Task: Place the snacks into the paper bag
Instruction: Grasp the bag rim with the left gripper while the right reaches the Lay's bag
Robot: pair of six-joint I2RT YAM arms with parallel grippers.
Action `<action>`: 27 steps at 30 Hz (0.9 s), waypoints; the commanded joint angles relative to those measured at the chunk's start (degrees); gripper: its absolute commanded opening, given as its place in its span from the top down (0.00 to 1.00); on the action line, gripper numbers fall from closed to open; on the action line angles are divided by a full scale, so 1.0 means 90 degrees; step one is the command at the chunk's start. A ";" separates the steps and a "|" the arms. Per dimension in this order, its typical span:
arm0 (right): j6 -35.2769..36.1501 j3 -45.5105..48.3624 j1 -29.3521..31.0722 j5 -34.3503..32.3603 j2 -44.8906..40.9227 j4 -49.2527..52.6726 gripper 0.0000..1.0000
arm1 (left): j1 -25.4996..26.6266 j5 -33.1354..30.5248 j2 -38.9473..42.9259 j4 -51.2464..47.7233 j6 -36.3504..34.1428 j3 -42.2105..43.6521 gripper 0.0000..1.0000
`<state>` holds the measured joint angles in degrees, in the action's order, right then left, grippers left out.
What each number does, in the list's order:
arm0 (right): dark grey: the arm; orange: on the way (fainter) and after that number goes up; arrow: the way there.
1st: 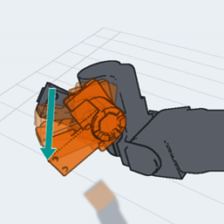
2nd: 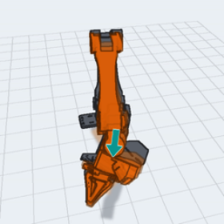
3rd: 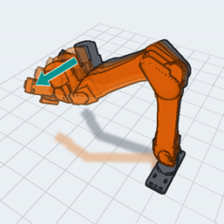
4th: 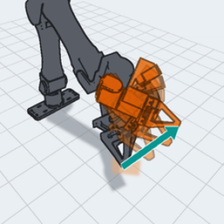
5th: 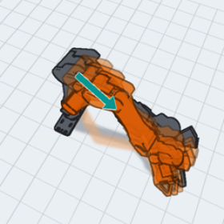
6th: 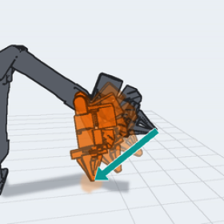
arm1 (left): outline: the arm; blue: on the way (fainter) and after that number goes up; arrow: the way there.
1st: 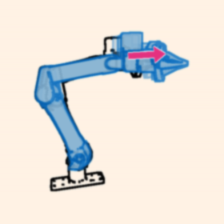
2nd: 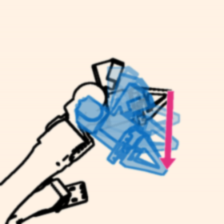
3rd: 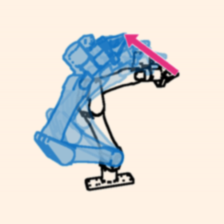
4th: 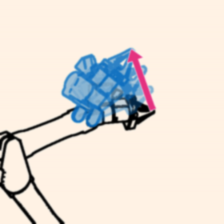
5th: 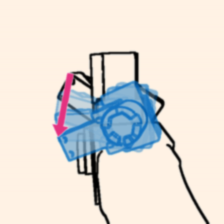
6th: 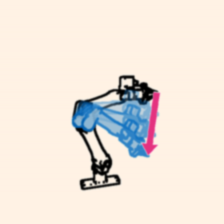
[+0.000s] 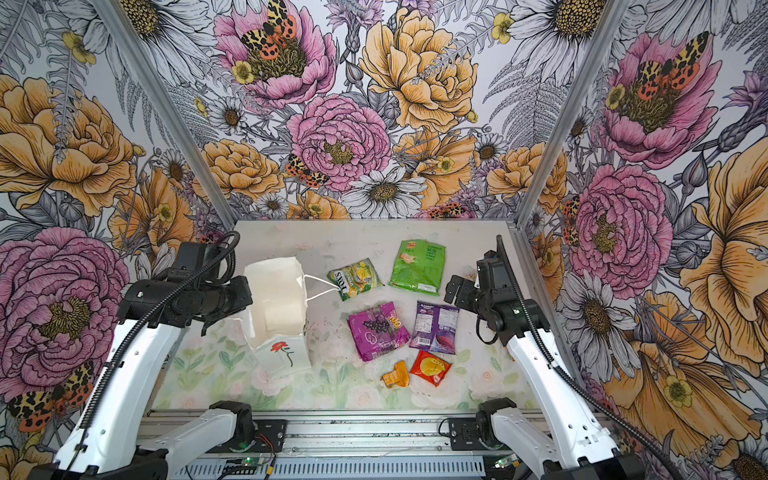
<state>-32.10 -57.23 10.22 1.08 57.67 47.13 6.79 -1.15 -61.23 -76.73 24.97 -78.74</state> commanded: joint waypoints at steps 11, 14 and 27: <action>0.0524 -0.0849 0.0034 -0.0990 0.3202 -0.1772 0.01 | -0.0393 0.0696 0.0028 0.1816 -0.0587 0.0529 1.00; 0.0529 -0.1372 0.0072 -0.0708 0.4144 -0.1751 0.04 | -0.0393 0.0800 0.0095 0.1983 -0.0713 0.0643 1.00; -0.0068 -0.2290 0.0750 -0.0120 0.5888 -0.1697 0.07 | -0.0461 0.0679 0.0357 0.2158 -0.0952 0.0846 1.00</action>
<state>-30.22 -76.47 15.75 -1.43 108.97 32.38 3.18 4.38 -58.94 -59.75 17.69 -71.55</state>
